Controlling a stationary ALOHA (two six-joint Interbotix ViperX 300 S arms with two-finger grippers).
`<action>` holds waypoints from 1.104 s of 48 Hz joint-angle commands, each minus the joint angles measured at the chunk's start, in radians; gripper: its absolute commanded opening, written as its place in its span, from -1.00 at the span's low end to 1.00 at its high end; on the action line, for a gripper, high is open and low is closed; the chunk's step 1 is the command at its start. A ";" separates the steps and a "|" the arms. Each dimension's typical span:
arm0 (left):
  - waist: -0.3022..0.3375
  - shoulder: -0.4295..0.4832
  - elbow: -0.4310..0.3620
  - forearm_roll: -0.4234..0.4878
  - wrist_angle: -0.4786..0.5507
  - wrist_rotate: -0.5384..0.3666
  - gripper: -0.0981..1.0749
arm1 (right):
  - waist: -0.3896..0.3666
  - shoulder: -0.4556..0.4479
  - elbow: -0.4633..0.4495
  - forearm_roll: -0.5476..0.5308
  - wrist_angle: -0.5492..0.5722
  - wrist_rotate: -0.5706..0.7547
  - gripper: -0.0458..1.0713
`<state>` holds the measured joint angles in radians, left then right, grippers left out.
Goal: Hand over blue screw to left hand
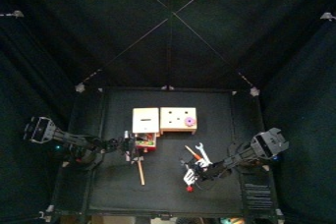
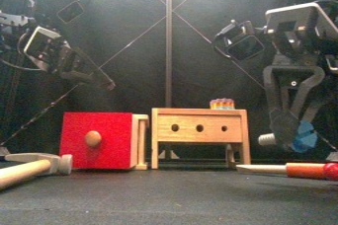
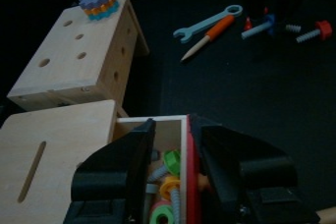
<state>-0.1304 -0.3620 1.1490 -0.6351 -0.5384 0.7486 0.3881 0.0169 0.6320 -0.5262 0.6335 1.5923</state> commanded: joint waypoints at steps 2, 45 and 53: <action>-0.009 0.000 -0.021 0.009 -0.003 0.002 0.46 | -0.008 -0.043 -0.025 -0.051 -0.011 -0.002 0.09; -0.075 0.354 -0.311 0.310 -0.084 0.012 0.47 | -0.176 -0.058 -0.095 -0.348 -0.436 0.002 0.08; -0.075 0.360 -0.314 0.341 -0.104 0.009 0.47 | -0.176 -0.058 -0.094 -0.345 -0.436 0.002 0.09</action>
<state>-0.2040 0.0031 0.8621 -0.3145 -0.6259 0.7593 0.2163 -0.0230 0.5584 -0.8728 0.2025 1.5953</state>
